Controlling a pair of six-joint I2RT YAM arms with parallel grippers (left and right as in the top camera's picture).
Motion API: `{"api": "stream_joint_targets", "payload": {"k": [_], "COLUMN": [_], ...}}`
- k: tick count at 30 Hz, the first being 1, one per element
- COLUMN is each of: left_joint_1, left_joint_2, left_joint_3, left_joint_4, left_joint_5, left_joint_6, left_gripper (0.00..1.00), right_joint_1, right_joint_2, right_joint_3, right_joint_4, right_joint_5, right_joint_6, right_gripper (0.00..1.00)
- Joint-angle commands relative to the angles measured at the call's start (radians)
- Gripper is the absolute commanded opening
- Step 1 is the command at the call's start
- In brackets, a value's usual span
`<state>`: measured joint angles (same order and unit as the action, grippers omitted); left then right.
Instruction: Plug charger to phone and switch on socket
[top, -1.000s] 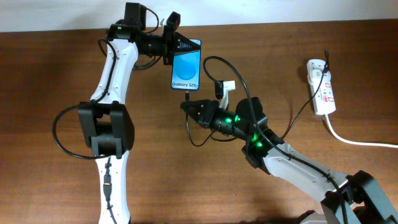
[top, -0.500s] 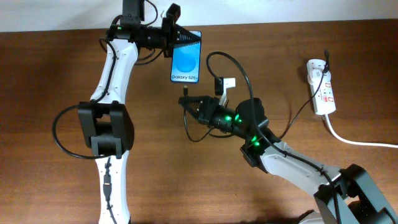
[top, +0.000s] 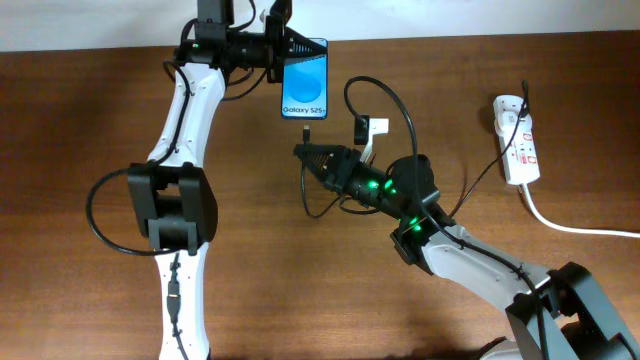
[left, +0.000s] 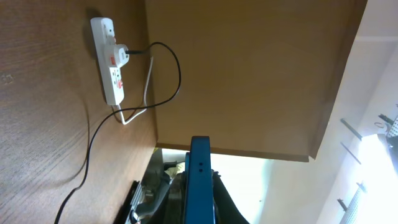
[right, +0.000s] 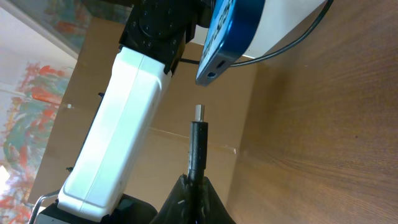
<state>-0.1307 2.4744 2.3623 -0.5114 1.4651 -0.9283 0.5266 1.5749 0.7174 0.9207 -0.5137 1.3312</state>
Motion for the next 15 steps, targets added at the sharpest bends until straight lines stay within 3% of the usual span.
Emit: {"api": "stream_joint_targets", "payload": {"k": [1, 15], "left_joint_1": [-0.002, -0.02], "left_joint_2": [-0.019, -0.019], "left_joint_3": [0.011, 0.011], "left_joint_4": [0.003, 0.003], "left_joint_5": [0.012, 0.039], "left_joint_6": [-0.013, 0.037], "left_gripper": [0.0, 0.0], "right_joint_1": [-0.005, -0.031], "right_joint_2": [0.006, 0.006], "right_joint_3": [0.014, 0.014], "right_joint_4": [-0.001, -0.008], "right_joint_5": [0.004, -0.002], "right_joint_6": [-0.014, -0.018], "right_gripper": [0.04, 0.04]}}
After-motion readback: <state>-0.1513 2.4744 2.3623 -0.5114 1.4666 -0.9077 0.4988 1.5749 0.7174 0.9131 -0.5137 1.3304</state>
